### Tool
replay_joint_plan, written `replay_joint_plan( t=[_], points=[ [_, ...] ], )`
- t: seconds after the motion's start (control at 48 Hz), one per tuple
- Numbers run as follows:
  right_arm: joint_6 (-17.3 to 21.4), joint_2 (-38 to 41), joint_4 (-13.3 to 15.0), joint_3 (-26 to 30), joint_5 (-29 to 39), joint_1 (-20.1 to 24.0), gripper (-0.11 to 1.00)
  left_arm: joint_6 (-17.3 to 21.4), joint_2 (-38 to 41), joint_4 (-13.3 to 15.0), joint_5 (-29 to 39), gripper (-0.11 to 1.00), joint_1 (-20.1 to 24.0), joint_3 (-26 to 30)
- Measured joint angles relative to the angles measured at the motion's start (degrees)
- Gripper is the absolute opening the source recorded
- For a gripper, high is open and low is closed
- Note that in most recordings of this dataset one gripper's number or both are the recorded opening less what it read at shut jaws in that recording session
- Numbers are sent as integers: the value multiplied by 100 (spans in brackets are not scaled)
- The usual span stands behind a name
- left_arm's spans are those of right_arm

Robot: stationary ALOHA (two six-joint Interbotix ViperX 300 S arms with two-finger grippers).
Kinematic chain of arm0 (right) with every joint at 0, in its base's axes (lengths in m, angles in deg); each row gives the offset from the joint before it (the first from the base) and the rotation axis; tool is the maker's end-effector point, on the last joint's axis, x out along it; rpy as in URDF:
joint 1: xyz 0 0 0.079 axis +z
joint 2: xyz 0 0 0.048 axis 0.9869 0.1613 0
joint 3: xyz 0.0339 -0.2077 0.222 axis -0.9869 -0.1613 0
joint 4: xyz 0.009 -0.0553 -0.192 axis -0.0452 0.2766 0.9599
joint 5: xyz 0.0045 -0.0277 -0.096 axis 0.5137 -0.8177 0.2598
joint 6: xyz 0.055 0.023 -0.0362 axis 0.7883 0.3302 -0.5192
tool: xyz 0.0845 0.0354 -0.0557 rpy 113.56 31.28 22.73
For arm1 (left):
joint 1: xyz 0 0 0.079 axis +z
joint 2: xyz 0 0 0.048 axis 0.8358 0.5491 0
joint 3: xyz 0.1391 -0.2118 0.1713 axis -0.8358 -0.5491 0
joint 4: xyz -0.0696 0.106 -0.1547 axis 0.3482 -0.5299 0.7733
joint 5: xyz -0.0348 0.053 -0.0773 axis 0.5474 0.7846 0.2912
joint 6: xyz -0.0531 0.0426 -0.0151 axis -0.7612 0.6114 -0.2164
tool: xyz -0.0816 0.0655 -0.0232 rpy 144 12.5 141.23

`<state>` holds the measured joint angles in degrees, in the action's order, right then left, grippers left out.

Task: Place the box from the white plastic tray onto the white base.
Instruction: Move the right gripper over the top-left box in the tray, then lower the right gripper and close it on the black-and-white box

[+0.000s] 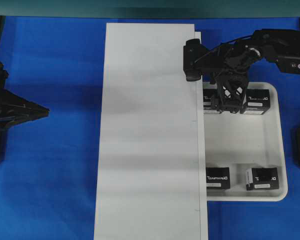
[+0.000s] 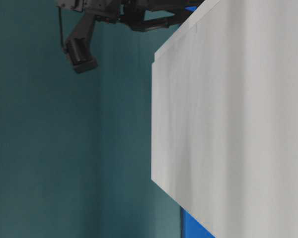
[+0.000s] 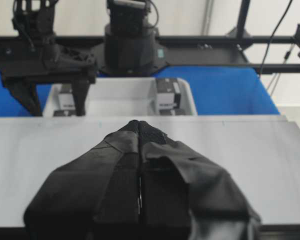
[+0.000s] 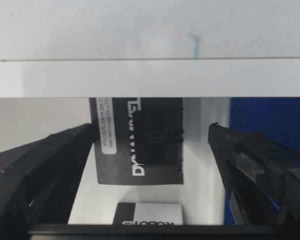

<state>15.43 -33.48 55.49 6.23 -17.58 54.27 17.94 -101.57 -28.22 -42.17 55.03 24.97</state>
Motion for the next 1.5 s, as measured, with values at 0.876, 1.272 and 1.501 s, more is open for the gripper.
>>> replay_joint_plan(
  t=[0.876, 1.272, 1.501],
  points=[
    [44, 185, -18, -211, -369, 167, 100, 0, 0, 0, 0, -7, 0, 9],
    [62, 229, -18, -211, -466, 176, 100, 0, 0, 0, 0, -7, 0, 9],
    [70, 272, -18, -220, -466, 211, 100, 0, 0, 0, 0, -7, 0, 0]
  ],
)
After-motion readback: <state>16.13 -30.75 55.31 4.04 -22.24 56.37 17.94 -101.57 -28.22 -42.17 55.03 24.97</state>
